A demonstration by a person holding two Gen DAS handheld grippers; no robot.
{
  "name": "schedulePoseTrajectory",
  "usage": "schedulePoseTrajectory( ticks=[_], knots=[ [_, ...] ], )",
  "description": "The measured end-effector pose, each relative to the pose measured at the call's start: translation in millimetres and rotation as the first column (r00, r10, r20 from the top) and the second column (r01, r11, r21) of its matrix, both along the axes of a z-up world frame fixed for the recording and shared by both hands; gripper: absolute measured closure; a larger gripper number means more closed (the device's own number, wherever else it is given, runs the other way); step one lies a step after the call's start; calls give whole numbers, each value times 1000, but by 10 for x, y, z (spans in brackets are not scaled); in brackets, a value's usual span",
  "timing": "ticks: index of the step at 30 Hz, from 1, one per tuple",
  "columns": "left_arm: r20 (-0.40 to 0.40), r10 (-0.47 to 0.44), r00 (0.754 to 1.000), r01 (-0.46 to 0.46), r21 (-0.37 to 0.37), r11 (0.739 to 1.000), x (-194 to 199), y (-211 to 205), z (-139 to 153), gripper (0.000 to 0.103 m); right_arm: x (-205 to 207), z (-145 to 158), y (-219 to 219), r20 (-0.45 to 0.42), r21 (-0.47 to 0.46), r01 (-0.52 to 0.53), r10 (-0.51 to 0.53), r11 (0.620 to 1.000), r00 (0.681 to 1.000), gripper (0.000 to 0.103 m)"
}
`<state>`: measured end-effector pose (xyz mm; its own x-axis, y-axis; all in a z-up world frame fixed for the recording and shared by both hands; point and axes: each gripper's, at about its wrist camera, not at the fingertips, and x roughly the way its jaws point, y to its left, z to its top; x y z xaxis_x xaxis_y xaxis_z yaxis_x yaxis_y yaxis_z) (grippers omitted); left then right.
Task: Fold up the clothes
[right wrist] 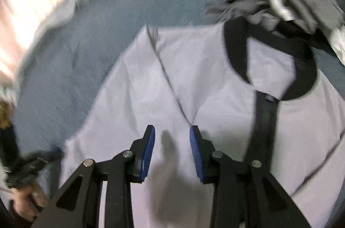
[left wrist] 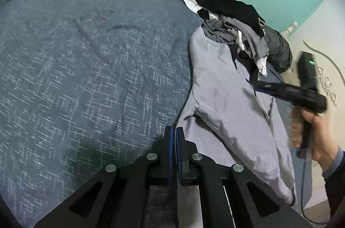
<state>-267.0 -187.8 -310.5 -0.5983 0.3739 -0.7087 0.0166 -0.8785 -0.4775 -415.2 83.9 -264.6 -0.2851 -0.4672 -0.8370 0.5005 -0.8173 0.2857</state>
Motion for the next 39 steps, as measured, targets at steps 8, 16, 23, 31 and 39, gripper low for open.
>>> schedulePoseTrajectory(
  ticks=[8, 16, 23, 31, 39],
  knots=[
    [-11, -8, 1000, 8, 9, 1000, 11, 30, 60, 99, 679, 135, 1114, 9, 11, 156, -156, 988, 988, 69],
    [-25, -33, 999, 32, -12, 999, 121, 90, 142, 99, 1358, -21, 2136, 95, 33, 283, -284, 959, 954, 55],
    [-46, -48, 998, 46, -58, 997, 277, 84, 267, 99, 1778, -211, 2417, 171, 21, 253, -253, 967, 952, 55],
    [-99, 8, 995, -13, -53, 998, 526, -57, 595, 99, 2070, -256, 2607, 167, -6, 270, -265, 963, 950, 91],
    [-45, -62, 997, 56, -119, 991, 715, 137, 701, 99, 2342, 126, 2513, 15, 83, 249, -251, 965, 968, 94]
  ],
)
